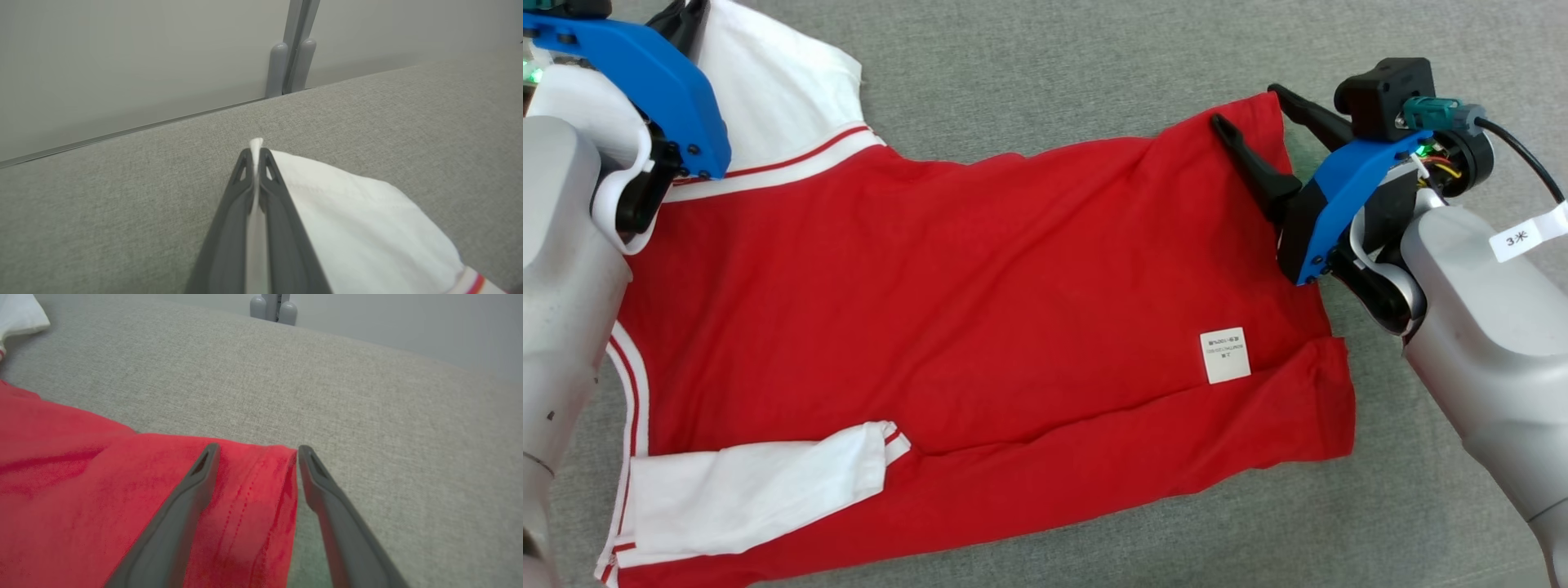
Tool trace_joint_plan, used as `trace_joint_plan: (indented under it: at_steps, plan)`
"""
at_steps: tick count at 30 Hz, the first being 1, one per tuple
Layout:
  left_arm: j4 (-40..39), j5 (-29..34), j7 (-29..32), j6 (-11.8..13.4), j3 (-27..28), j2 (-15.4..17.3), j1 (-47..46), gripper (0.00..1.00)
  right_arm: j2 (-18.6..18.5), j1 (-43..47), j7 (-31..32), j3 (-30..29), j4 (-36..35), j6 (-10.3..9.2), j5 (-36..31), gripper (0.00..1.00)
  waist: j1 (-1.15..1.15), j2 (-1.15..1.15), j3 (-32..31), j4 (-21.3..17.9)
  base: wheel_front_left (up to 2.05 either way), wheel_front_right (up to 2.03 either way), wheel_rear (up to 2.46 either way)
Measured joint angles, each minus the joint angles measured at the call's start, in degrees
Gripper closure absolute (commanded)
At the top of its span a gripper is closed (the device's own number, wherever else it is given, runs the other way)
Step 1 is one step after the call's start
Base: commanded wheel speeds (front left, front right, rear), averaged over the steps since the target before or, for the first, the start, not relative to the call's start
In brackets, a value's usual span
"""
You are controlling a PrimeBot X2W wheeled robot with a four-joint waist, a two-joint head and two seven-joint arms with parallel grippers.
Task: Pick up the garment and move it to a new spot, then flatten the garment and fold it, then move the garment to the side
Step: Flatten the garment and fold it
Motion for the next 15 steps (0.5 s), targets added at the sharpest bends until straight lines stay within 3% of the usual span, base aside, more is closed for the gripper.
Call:
trace_joint_plan:
  at_steps: [6, 7, 8, 9, 15]
  plan:
    - [-0.8, -1.3, -2.6, 0.0, -2.2, -0.6, -1.0, 1.00, -0.8, -1.0, 3.0, 2.1, 3.5, 0.00, 1.5, 0.00, 0.00, 0.00, 0.1, 1.9, 0.00, 0.00, 0.00]
    - [-0.9, -1.5, -3.1, 0.0, -2.5, -0.6, -1.1, 1.00, -1.1, -1.3, 3.1, 2.4, 3.7, 0.00, 1.8, 0.28, 0.00, 0.00, 0.1, 2.1, 0.00, 0.00, 0.00]
    - [-1.0, -1.8, -3.6, 0.0, -2.8, -0.5, -1.2, 1.00, -1.3, -1.6, 3.1, 2.7, 3.9, 0.01, 2.0, 0.87, 0.00, 0.00, 0.0, 2.3, 0.00, 0.00, 0.00]
    - [-1.0, -2.1, -4.2, 0.0, -3.0, -0.5, -1.2, 1.00, -1.4, -1.7, 2.9, 2.8, 4.1, 0.01, 2.0, 1.00, 0.00, 0.00, -0.1, 2.4, 0.00, 0.00, 0.00]
    - [-1.2, -3.3, -8.3, 0.0, -3.6, 0.1, -1.4, 1.00, -2.2, -2.1, -2.0, 2.6, 5.4, 0.01, 1.4, 1.00, 0.00, 0.00, -1.6, 3.3, 0.00, 0.00, 0.00]
